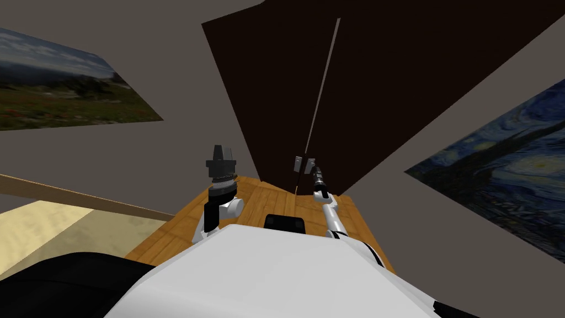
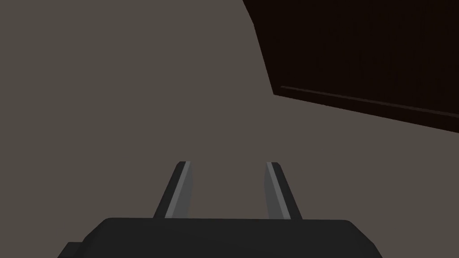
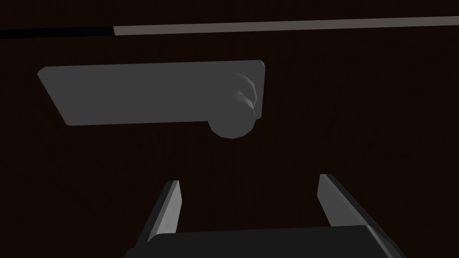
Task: Pull the door open
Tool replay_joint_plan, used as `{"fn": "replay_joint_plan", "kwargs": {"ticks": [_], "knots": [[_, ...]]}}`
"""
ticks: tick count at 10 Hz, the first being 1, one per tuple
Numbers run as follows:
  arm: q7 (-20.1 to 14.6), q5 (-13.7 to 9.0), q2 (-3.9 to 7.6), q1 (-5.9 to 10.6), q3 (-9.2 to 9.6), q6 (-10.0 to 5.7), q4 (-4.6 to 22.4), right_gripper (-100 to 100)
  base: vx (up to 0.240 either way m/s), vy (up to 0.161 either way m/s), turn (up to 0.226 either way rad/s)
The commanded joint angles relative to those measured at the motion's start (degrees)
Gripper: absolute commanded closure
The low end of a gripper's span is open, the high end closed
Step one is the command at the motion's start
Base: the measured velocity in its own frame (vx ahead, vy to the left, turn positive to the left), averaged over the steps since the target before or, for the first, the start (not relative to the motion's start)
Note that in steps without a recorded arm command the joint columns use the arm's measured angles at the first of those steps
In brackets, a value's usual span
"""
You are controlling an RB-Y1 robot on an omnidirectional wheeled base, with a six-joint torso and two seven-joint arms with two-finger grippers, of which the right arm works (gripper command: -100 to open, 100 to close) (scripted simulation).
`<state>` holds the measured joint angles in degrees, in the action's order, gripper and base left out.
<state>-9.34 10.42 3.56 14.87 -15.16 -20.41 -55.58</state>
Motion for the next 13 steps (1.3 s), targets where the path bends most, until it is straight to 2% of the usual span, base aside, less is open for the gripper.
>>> {"fn": "replay_joint_plan", "kwargs": {"ticks": [1, 13], "knots": [[0.0, 0.0, 0.09, 0.04, -0.03, -0.01, 0.1, -100, -0.2, -0.035, 0.014], [-0.2, -0.1, 1.28, 0.07, -0.18, -0.12, 0.3, -100, -0.207, -0.026, 0.013]]}}
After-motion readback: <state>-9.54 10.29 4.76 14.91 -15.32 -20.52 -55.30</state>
